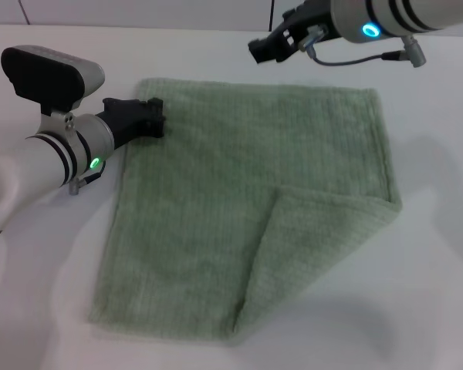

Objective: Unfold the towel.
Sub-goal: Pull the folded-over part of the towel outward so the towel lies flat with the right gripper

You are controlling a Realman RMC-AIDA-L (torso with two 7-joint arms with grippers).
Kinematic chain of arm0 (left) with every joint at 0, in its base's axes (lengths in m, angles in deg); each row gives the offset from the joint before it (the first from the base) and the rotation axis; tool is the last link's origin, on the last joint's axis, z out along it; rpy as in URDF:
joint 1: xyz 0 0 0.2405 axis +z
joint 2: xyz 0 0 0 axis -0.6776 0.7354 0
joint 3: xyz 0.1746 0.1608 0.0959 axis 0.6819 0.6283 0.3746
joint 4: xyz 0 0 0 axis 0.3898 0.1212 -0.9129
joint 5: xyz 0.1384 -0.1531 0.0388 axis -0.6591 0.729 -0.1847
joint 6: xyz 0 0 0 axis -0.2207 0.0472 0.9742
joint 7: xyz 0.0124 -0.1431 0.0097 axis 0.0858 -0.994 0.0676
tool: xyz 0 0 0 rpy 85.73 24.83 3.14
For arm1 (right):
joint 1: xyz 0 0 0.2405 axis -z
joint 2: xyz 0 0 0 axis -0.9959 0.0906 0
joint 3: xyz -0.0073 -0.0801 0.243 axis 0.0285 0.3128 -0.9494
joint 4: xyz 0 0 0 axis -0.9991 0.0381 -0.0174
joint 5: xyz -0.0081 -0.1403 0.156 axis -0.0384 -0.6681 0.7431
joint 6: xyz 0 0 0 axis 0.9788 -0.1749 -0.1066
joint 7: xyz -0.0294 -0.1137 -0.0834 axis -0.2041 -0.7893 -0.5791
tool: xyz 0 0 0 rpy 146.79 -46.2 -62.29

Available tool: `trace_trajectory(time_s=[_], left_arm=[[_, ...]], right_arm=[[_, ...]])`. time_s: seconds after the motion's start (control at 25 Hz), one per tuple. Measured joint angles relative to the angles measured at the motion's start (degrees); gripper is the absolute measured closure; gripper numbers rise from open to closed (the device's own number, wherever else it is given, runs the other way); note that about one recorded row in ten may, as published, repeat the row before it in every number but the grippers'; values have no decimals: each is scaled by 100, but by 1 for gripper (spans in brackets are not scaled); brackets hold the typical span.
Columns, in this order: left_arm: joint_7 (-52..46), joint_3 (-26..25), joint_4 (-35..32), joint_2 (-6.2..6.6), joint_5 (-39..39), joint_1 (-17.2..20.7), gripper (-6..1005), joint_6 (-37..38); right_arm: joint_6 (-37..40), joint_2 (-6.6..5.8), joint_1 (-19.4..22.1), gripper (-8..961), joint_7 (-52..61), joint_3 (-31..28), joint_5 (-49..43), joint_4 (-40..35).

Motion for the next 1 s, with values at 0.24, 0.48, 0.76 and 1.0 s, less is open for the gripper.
trace_trajectory(time_s=[0.24, 0.48, 0.76, 1.0], left_arm=[[2, 0, 3, 0, 0, -10, 997, -5], [2, 0, 12, 0, 0, -12, 997, -12], [2, 0, 18, 0, 0, -21, 997, -66], [5, 0, 11, 0, 0, -22, 996, -82]], right_arm=[[-326, 9, -167, 307, -192, -18, 137, 152], [-748, 0, -321, 306, -385, -39, 282, 251], [-886, 0, -396, 318, -465, -84, 289, 306], [-1168, 7, -488, 319, -565, -46, 295, 397]])
